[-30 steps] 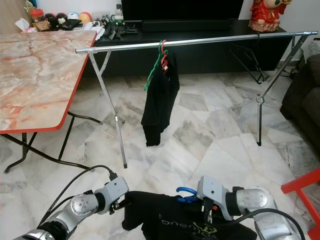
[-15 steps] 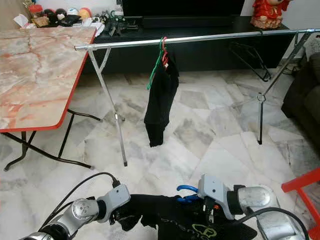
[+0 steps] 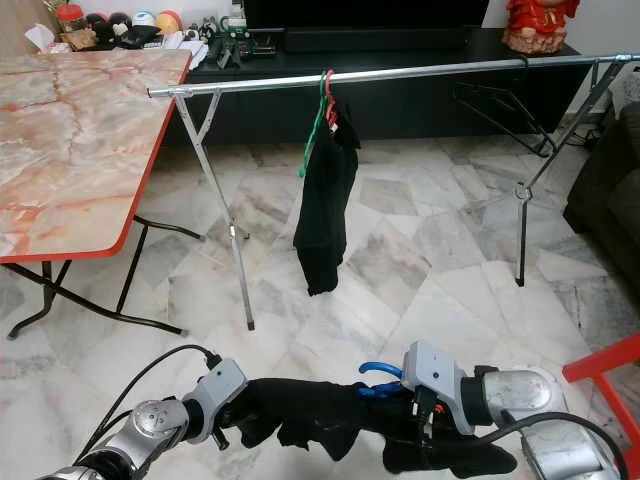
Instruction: Hang hanger
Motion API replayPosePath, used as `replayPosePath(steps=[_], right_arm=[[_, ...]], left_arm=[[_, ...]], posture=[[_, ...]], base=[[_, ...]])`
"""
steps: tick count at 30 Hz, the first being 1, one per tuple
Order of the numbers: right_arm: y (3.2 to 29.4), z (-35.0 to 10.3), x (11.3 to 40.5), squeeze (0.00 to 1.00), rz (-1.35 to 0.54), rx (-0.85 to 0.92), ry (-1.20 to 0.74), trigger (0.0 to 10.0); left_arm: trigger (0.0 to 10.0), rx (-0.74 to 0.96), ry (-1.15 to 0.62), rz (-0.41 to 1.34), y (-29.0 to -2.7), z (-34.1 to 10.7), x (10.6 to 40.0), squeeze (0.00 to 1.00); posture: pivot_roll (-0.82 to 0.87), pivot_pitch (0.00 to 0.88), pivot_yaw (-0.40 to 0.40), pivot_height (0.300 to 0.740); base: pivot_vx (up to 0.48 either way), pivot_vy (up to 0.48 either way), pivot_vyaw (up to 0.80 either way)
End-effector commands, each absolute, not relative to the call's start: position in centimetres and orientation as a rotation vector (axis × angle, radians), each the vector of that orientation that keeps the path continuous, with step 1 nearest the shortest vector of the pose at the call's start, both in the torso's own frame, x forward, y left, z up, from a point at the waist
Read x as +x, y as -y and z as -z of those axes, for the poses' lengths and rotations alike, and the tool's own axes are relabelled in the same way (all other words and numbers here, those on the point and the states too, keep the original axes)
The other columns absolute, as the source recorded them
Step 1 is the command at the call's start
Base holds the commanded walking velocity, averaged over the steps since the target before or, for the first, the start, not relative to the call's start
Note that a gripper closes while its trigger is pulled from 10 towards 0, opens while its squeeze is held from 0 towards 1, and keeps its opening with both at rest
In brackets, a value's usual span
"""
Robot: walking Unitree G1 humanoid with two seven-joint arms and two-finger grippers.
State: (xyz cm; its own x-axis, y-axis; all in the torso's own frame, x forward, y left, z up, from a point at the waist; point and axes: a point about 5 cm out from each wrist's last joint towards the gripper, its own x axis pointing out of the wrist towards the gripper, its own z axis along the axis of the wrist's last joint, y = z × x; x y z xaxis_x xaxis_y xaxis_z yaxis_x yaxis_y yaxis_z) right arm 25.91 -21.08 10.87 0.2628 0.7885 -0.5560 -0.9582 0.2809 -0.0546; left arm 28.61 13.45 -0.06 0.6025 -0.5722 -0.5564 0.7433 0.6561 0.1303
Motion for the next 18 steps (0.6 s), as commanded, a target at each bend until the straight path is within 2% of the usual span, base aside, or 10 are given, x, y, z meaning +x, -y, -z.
replayPosePath(steps=[1, 12, 16, 18], right_arm=[[21.0, -12.0, 26.2, 0.0, -1.22, -0.426, -0.416, 10.0], [20.7, -12.0, 26.2, 0.0, -1.219, -0.413, -0.406, 10.0], [20.7, -11.9, 26.2, 0.0, -1.212, -0.408, -0.406, 10.0], [20.6, -11.7, 26.2, 0.0, -1.211, -0.407, -0.41, 10.0]], left_arm=[[0.0, 0.348, -0.546, 0.782, -13.5, 1.0, 27.7, 0.0], [0.0, 0.312, -0.534, 0.754, -13.2, 0.9, 27.9, 0.0], [0.0, 0.317, -0.532, 0.706, -13.6, 0.8, 28.1, 0.0], [0.0, 0.301, -0.517, 0.628, -14.2, 0.6, 28.5, 0.0]], posture=[[-0.11, 0.169, -0.001, 0.74], [-0.11, 0.164, 0.0, 0.74], [-0.12, 0.164, 0.001, 0.74], [-0.11, 0.157, 0.007, 0.74]], base=[[0.0, 0.0, 0.0], [0.0, 0.0, 0.0], [0.0, 0.0, 0.0], [0.0, 0.0, 0.0]])
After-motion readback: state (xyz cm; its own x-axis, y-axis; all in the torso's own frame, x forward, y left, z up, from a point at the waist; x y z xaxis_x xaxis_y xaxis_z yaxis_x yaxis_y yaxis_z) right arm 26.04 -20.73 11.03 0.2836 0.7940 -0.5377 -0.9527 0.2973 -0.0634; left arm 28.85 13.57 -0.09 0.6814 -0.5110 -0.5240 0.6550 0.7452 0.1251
